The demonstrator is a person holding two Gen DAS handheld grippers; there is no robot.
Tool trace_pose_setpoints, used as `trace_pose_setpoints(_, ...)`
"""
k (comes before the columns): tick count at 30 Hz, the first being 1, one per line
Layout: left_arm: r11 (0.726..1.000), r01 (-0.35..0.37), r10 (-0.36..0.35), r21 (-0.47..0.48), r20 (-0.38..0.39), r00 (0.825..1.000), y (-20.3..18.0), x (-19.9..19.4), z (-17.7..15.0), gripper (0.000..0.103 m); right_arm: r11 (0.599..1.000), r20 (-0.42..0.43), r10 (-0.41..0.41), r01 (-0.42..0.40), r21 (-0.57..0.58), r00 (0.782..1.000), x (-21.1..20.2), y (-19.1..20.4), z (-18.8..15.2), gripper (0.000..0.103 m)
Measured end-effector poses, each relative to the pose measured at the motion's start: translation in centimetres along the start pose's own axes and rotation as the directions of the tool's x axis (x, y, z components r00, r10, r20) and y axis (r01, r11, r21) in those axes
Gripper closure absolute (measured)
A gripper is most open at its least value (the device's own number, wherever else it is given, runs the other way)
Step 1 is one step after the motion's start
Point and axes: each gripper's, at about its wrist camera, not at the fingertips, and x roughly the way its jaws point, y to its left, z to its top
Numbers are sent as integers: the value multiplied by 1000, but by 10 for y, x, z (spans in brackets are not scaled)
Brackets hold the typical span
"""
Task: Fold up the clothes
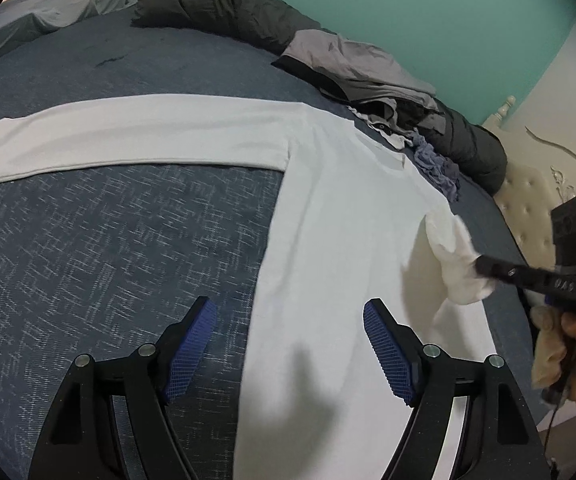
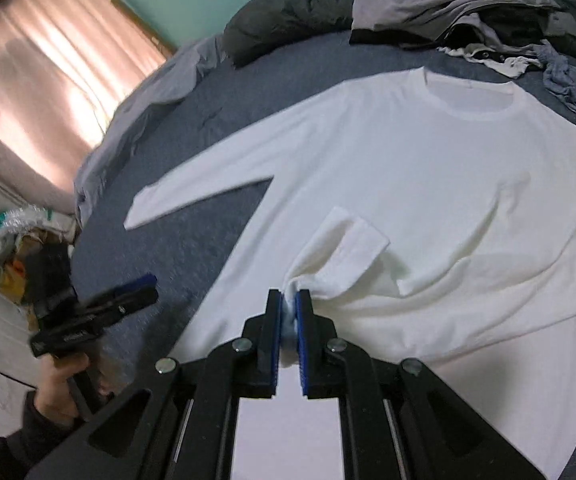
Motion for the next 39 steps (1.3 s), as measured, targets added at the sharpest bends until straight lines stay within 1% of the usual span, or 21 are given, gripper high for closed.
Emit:
trace_pose_setpoints(5,1000,7,-7,6,-7,1000,-3,3,-2,23,1000,-68,10,-11,-12,998,27,8,-14,90)
trace_pose_setpoints(7,1000,12,-12,2,-11,1000,-3,4,-2,23,999,-80,35,-38,-33,996,31,15,-21,90)
trace_pose_setpoints(8,1000,14,-14,2,-11,1000,-4,5,-2,23,998,-79,45,-49,-42,996,31,17,-24,86)
trace_pose_setpoints(9,1000,17,-17,3,-12,1000,-4,5,-1,23,998,-58,49,-52,-44,997,27,18,-25,82)
trace_pose_setpoints(10,1000,17,-17,5,-11,1000,-6,5,-1,23,998,-35,53,-55,-43,998,21,17,-26,69)
trace_pose_setpoints(11,1000,17,-17,7,-11,1000,-7,6,-1,23,998,-7,54,-54,-29,999,15,14,-26,62)
trace_pose_setpoints(13,1000,24,-24,11,-19,1000,-11,10,-1,23,998,66,46,-48,31,997,-2,0,-28,62)
trace_pose_setpoints(15,999,33,-32,15,-28,999,-14,14,-2,23,997,112,25,-34,76,993,-16,-14,-33,62)
trace_pose_setpoints(16,999,36,-35,25,-34,999,-18,17,-2,23,996,128,1,-13,89,992,-24,-21,-37,62)
trace_pose_setpoints(18,998,42,-39,52,-46,998,-27,23,-2,23,991,140,-48,30,127,989,-35,-37,-51,61)
trace_pose_setpoints(21,995,50,-44,82,-65,997,-40,32,-2,23,982,147,-94,67,179,985,-46,-55,-71,61)
trace_pose_setpoints(23,993,52,-44,103,-79,996,-50,40,-4,23,972,151,-132,99,211,980,-53,-66,-85,58)
trace_pose_setpoints(26,990,36,-23,138,-93,995,-64,51,-8,23,960,166,-139,92,264,976,-57,-82,-101,57)
trace_pose_setpoints(28,987,23,-6,157,-111,994,-69,58,-13,23,958,188,-121,65,281,975,-57,-90,-109,57)
trace_pose_setpoints(31,983,-3,29,181,-140,990,-77,71,-19,23,955,206,-164,103,277,965,-57,-98,-115,57)
trace_pose_setpoints(36,973,-43,80,227,-160,984,-97,84,-22,23,947,287,-144,48,318,947,-61,-119,-124,56)
trace_pose_setpoints(39,959,-67,118,276,-174,978,-113,95,-21,23,941,302,-132,23,339,944,-64,-128,-129,56)
